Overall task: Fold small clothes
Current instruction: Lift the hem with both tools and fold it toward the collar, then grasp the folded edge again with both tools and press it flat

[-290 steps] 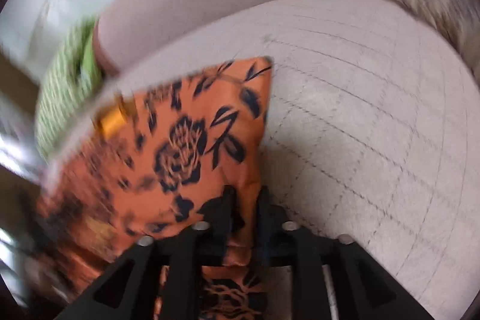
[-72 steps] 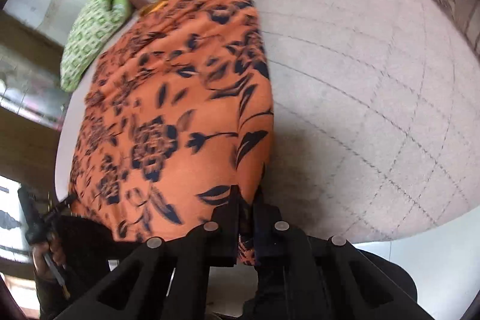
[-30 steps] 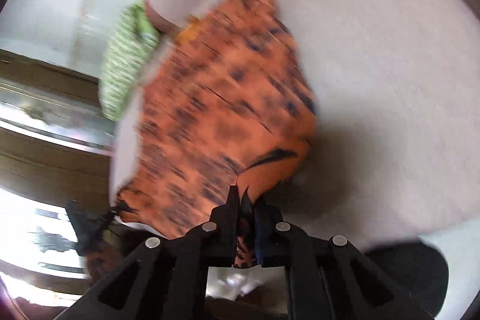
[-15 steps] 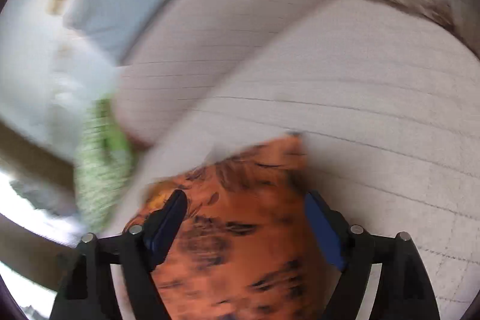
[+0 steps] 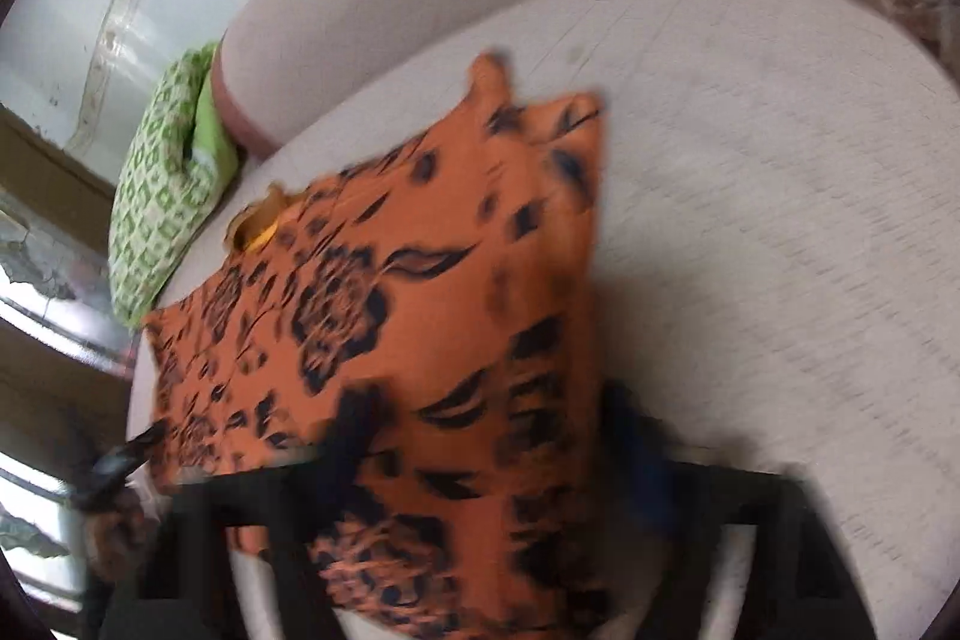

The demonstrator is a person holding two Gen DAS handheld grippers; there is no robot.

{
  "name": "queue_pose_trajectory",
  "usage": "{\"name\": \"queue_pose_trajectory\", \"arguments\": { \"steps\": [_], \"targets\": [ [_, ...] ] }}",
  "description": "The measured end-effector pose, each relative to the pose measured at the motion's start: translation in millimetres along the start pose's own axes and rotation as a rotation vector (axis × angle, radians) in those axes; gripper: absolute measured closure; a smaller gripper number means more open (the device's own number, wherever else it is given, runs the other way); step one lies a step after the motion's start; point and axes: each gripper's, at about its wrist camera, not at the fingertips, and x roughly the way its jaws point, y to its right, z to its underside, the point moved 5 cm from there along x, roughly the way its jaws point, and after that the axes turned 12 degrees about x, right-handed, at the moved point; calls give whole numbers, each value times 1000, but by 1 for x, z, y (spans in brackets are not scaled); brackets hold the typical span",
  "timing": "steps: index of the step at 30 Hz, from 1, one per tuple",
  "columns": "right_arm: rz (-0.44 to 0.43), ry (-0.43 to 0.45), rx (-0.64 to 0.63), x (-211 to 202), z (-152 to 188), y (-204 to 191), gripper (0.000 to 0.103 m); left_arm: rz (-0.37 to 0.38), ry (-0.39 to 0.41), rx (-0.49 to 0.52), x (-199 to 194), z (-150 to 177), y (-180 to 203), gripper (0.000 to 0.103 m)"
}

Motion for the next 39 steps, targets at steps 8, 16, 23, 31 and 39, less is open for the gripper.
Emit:
{"name": "queue_pose_trajectory", "arguments": {
  "steps": [8, 16, 23, 31, 39],
  "targets": [
    [-69, 65, -23, -73, 10, -41, 88, 80, 51, -45, -68, -31, 12, 89],
    [-65, -40, -4, -112, 114, 16, 82, 107, -33, -24, -96, 86, 21, 73],
    [-57, 58, 3, -120, 126, 38, 43, 61, 48, -60, -105, 78, -7, 61],
    [20, 149, -63, -91, 60, 8, 42, 73, 11, 13, -42, 17, -8, 72],
    [177, 224, -160, -91, 47, -1, 97, 9, 99, 94, -49, 9, 4, 100]
  ]
}}
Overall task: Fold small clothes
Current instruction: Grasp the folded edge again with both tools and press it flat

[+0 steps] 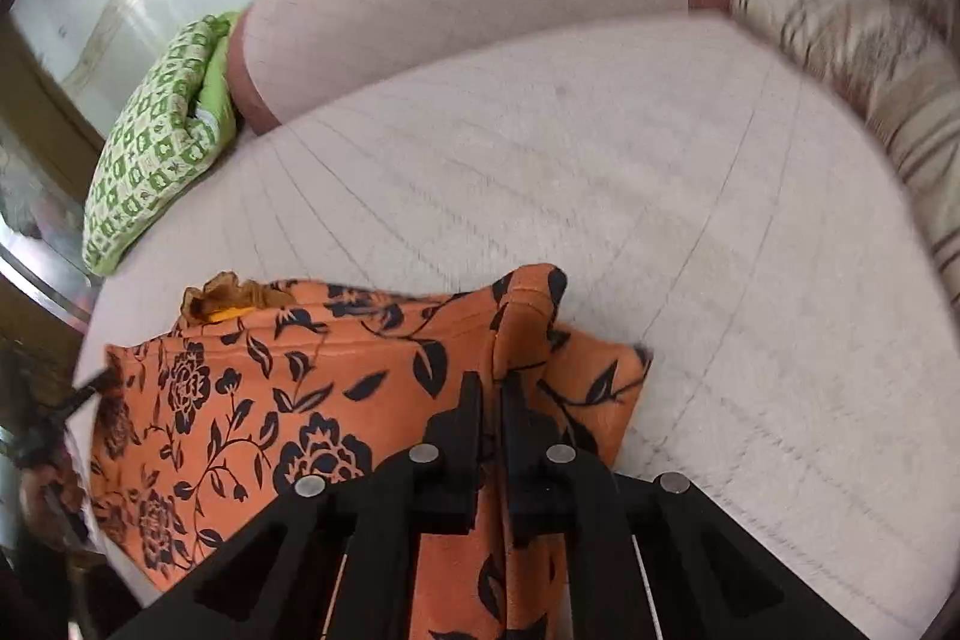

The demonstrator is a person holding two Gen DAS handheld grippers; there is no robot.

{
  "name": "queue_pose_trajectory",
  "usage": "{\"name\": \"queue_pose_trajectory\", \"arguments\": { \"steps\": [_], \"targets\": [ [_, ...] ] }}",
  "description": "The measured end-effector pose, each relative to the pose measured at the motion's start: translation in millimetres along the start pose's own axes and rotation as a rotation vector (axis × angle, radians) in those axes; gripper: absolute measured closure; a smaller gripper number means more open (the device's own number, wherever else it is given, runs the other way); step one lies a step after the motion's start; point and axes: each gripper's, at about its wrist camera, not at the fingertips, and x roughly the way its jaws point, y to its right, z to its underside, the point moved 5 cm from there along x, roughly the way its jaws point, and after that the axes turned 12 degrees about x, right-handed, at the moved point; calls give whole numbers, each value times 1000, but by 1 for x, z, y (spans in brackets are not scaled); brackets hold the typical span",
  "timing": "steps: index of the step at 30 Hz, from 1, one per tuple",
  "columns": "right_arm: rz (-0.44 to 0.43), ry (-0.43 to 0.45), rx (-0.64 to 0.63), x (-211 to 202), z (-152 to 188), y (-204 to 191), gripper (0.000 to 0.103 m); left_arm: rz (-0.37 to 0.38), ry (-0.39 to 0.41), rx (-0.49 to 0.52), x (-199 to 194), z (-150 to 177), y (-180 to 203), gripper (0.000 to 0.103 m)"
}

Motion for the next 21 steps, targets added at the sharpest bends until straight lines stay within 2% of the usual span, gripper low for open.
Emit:
{"name": "queue_pose_trajectory", "arguments": {
  "steps": [1, 2, 3, 5, 6, 7, 8, 9, 13, 14, 16, 18, 19, 20, 21],
  "targets": [
    [46, 17, -16, 2, 2, 3, 97, -6, -26, -10, 12, 5, -3, 100],
    [111, -10, -28, 19, 11, 12, 97, -30, -69, -23, 28, 12, -8, 100],
    [110, -51, -5, 32, 17, 18, 93, -50, -69, -37, 36, 15, -13, 98],
    [63, 4, 61, 21, 16, 25, 91, -27, -45, -57, 26, 13, -14, 98],
    [46, 25, 80, 13, 15, 24, 90, -14, -28, -60, 20, 11, -14, 94],
    [48, 45, 83, 6, 13, 22, 90, -32, -17, -56, 13, 10, -15, 86],
    [72, 66, 76, -3, 12, 19, 89, -57, -17, -54, 6, 10, -17, 84],
    [59, 87, 68, -16, 11, 12, 89, -59, -9, -60, -3, 11, -19, 83],
    [-85, 112, 48, -56, 26, -25, 89, -18, 80, -84, -56, 15, -9, 69],
    [-152, 83, 42, -62, 37, -36, 89, -5, 100, -81, -66, 19, -1, 65],
    [-202, 29, 49, -62, 56, -36, 87, 15, 127, -66, -85, 30, 18, 40],
    [-189, -67, 116, -33, 79, -18, 86, 4, 121, -65, -89, 44, 34, 36],
    [-138, -102, 163, -18, 87, -1, 86, 6, 93, -53, -82, 56, 42, 34],
    [-130, -134, 256, -3, 97, 22, 88, -6, 41, -39, -66, 65, 44, 34],
    [-205, -107, 336, -7, 99, 32, 90, -31, -36, -31, -50, 77, 46, 34]
  ]
}}
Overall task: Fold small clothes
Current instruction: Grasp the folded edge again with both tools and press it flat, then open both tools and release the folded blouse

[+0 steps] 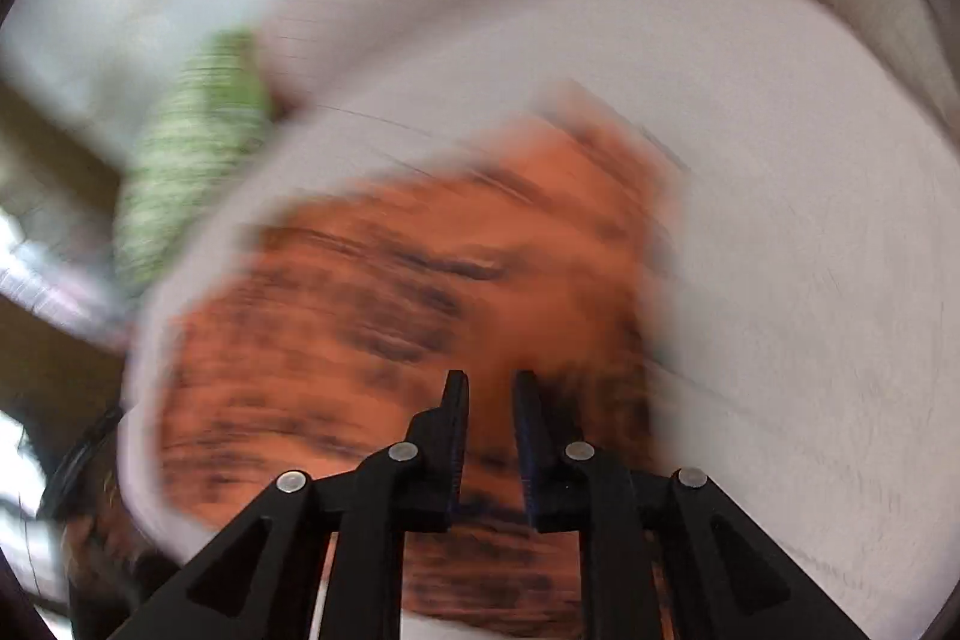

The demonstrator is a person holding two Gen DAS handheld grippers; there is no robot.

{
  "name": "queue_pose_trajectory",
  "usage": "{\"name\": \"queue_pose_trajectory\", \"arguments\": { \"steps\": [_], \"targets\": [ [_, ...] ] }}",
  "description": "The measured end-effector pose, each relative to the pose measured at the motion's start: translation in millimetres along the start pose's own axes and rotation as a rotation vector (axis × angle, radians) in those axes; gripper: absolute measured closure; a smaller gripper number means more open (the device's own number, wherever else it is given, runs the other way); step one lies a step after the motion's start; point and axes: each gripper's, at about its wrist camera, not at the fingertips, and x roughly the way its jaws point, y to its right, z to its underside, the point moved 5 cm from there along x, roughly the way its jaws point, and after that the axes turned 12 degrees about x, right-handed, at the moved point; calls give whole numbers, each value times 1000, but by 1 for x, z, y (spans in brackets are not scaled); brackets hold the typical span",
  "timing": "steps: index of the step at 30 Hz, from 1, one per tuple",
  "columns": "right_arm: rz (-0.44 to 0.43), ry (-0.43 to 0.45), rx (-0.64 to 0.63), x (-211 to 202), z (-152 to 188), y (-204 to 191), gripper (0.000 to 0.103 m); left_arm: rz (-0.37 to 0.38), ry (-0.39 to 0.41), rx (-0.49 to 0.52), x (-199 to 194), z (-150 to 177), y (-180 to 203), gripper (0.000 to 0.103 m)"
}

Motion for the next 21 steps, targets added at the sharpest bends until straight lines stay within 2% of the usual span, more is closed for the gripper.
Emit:
{"name": "queue_pose_trajectory", "arguments": {
  "steps": [1, 3, 5, 7, 8, 9, 10, 11, 13, 16, 17, 21],
  "targets": [
    [-7, 7, 29, -7, -1, 3, 91, -31, -92, 5, 18, 17, 0, 34],
    [15, 42, -23, -30, 5, -17, 84, -49, -46, -2, 5, 19, 0, 34],
    [-50, 60, -135, -47, 14, -45, 84, -39, 5, -19, -14, 13, 0, 34],
    [-76, 56, -185, -50, 25, -53, 65, -39, 51, -14, -24, 11, 2, 31],
    [-43, 53, -182, -45, 28, -48, 31, -39, 25, -2, -17, 15, 3, 30],
    [31, 50, -151, -32, 30, -29, 12, -43, -17, -2, -7, 20, 2, 30],
    [68, 31, -120, -22, 33, -16, 13, -60, -109, -21, 12, 31, -2, 29],
    [59, 41, -85, -21, 34, -7, 16, -53, -108, -37, 15, 34, -4, 28],
    [45, 64, -94, -37, 34, -21, 16, -67, -77, -50, -1, 27, -7, 29],
    [15, 80, -173, -59, 31, -51, 16, -52, 48, -63, -30, 2, -7, 29],
    [6, 88, -198, -63, 28, -61, 16, -50, 65, -59, -34, -4, -7, 29],
    [-49, 79, -220, -52, 0, -94, 16, -31, 114, -27, -27, -42, -18, 29]
  ]
}}
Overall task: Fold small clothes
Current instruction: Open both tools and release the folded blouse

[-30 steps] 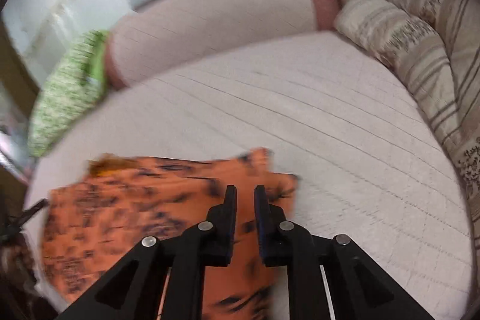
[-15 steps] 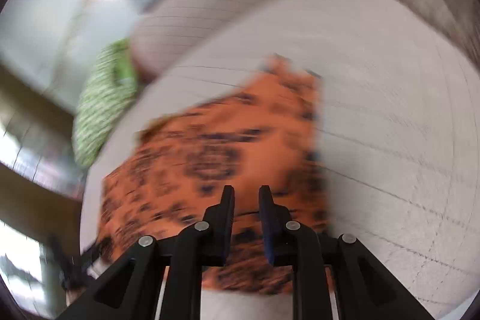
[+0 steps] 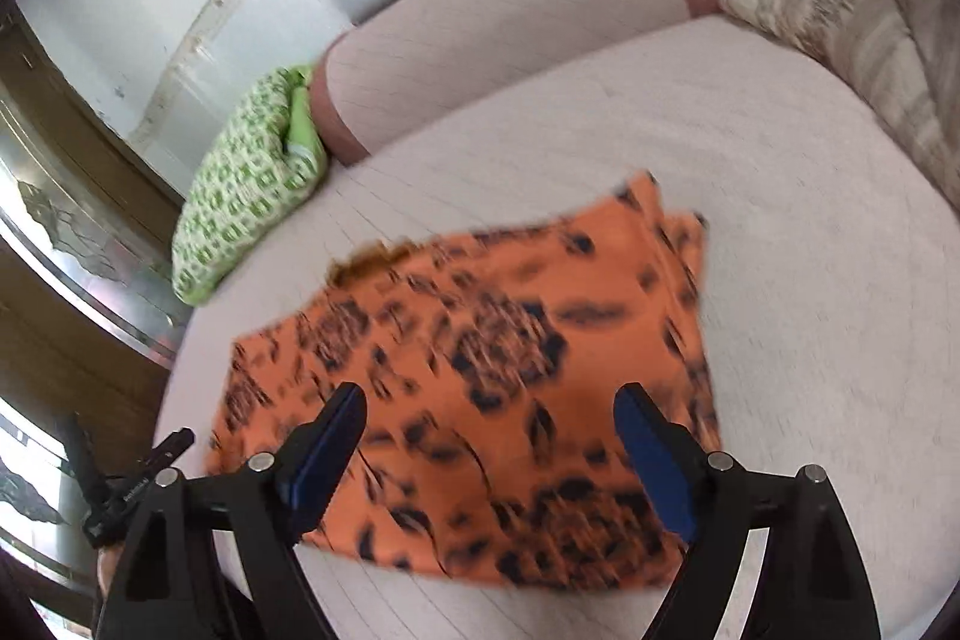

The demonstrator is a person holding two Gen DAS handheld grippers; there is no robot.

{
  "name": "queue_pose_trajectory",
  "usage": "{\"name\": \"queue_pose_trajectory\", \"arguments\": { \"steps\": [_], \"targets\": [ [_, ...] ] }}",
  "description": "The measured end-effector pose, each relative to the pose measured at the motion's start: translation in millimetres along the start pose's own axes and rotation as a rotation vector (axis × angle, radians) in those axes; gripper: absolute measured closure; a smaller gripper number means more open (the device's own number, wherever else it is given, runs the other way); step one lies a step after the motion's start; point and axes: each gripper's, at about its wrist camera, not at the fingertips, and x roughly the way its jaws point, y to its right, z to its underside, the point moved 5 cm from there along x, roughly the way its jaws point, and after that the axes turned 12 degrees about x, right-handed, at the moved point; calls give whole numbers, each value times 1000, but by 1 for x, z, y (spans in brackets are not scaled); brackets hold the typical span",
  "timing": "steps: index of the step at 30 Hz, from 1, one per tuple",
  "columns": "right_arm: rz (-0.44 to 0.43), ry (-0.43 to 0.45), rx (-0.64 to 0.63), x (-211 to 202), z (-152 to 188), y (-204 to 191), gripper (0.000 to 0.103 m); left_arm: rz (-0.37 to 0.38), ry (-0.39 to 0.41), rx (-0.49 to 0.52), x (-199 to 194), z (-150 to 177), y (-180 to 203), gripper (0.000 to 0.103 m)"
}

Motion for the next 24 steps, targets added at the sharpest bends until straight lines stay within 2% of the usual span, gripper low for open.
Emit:
{"name": "queue_pose_trajectory", "arguments": {
  "steps": [2, 6, 8, 9, 10, 11, 12, 13, 15, 18, 20, 22, 24],
  "targets": [
    [-35, -34, 10, 17, -15, -4, 16, 49, 3, -22, 14, -15, -10, 29],
    [-145, -98, 117, 50, -51, 13, 16, 126, -28, -24, 56, -35, -23, 33],
    [-175, -87, 157, 60, -67, 29, 16, 156, -45, -33, 79, -39, -26, 33],
    [-168, -98, 210, 72, -75, 47, 16, 136, -72, -48, 95, -36, -30, 33],
    [-125, -130, 305, 88, -80, 74, 16, 80, -134, -64, 115, -29, -36, 33],
    [-137, -125, 397, 96, -81, 93, 21, 47, -185, -76, 129, -22, -39, 33],
    [-171, -104, 437, 94, -83, 99, 26, 47, -197, -88, 136, -17, -40, 31],
    [-191, -82, 446, 88, -83, 98, 26, 31, -167, -80, 129, -19, -38, 31],
    [-154, -43, 351, 67, -78, 79, 26, -14, -144, -47, 118, -24, -34, 32],
    [-199, -40, 234, 32, -52, 45, 26, -56, -72, -21, 85, -31, -26, 31],
    [-217, -43, 183, 9, -27, 30, 26, -40, -42, -21, 61, -28, -16, 31],
    [-214, 2, 152, -19, 3, 26, 26, -12, -12, -29, 39, -19, -2, 28],
    [-161, 66, 251, -41, 35, 49, 24, 24, 1, -13, 21, -7, 19, 27]
  ]
}}
